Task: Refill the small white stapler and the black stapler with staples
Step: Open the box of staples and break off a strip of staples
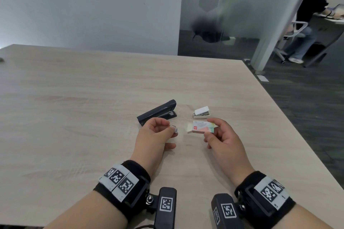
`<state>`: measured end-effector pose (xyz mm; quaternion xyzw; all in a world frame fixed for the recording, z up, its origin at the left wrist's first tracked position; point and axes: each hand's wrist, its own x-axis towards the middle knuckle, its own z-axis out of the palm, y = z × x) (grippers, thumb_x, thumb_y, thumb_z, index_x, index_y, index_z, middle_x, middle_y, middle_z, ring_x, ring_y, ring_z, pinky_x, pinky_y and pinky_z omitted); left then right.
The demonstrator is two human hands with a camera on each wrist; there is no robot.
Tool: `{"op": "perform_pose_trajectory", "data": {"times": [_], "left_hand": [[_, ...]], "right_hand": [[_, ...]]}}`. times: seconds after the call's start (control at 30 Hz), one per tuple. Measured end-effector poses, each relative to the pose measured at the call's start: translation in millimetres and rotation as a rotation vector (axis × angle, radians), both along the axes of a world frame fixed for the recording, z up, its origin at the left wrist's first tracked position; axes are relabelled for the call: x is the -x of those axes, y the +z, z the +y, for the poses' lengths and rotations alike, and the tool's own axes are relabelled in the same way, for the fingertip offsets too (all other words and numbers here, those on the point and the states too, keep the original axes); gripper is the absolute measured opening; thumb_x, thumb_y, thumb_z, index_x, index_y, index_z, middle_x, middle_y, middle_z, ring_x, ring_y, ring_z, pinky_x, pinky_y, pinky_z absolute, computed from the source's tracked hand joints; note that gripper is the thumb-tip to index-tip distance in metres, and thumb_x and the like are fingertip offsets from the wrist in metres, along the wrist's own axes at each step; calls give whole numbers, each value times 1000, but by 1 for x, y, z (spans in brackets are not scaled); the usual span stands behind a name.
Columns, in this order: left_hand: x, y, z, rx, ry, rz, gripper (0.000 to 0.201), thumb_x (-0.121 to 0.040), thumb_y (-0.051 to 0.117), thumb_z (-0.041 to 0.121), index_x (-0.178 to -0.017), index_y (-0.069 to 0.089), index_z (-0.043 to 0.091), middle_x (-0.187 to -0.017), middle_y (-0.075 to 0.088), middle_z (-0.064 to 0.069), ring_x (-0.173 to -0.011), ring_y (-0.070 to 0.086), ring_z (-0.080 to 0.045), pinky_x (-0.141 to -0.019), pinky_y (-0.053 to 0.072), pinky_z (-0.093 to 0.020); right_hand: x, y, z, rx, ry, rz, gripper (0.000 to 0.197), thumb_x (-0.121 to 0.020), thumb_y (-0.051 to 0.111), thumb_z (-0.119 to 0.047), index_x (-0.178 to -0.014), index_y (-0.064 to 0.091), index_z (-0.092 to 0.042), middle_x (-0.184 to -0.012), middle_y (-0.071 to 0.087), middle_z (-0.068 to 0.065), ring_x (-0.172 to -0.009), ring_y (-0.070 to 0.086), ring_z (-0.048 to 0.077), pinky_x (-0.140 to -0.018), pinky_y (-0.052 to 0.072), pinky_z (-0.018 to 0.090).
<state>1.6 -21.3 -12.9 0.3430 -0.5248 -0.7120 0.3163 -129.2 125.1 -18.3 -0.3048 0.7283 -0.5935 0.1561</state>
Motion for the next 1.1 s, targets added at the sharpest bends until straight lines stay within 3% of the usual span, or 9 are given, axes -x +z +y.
{"op": "perform_pose_trajectory", "data": {"times": [0.13,0.27,0.4,0.53,0.63,0.73,0.83,0.93,1.1], "left_hand": [[-5,0,-1,397,-185,-329,12,-87,76,14,-85,73,25,-82,78,-4,-64,67,-12,-63,55,-25],[-3,9,-2,752,-414,-607,14,-87,72,21,-87,73,35,-84,70,18,-80,63,3,-67,41,-3],[1,14,-3,897,-486,-707,14,-88,70,23,-97,79,30,-85,59,17,-88,60,-7,-77,44,-19],[-2,12,-6,794,-398,-620,11,-85,71,21,-82,73,31,-87,66,15,-82,62,-2,-72,47,-16],[-5,9,-9,502,-174,-379,11,-85,74,18,-78,75,26,-77,70,12,-61,60,-2,-58,45,-17],[-6,6,-5,320,-136,-243,10,-87,75,17,-81,77,25,-62,63,9,-47,51,-5,-51,44,-22],[-3,1,-1,241,-198,-204,12,-89,73,16,-86,81,25,-70,72,-7,-52,55,-19,-56,48,-33],[0,-3,-3,232,-205,-224,13,-91,73,12,-87,82,20,-83,79,-17,-61,60,-22,-57,53,-34],[2,-4,-6,218,-301,-219,16,-94,69,15,-92,84,19,-73,73,-6,-61,54,-17,-54,49,-26]], "right_hand": [[1,1,-2,9,-42,3,32,-100,61,-18,-114,60,-47,-85,70,0,-80,66,14,-77,53,31],[0,0,-3,-8,14,-6,35,-101,60,-15,-115,60,-47,-86,69,0,-77,64,3,-81,53,30],[0,1,-2,-18,44,-22,33,-101,60,-15,-119,60,-43,-85,68,1,-71,61,-1,-78,51,24],[-1,2,-1,-35,77,-32,32,-101,60,-14,-120,61,-40,-80,67,-7,-67,60,-2,-73,47,17],[-1,3,-1,-47,91,-28,33,-101,60,-13,-121,61,-39,-84,67,1,-69,61,-2,-76,48,21],[-2,3,-2,-44,124,-27,39,-99,62,-10,-120,63,-43,-91,71,7,-76,65,0,-77,52,22],[-4,2,-1,-22,168,-48,43,-97,64,-6,-116,66,-45,-94,75,0,-82,69,4,-76,55,22],[-4,1,0,0,188,-29,47,-96,66,-3,-115,68,-46,-92,74,-7,-82,68,6,-74,55,23],[-5,-1,2,-13,207,48,50,-95,68,-7,-114,68,-53,-98,71,1,-91,64,26,-82,58,38]]}}
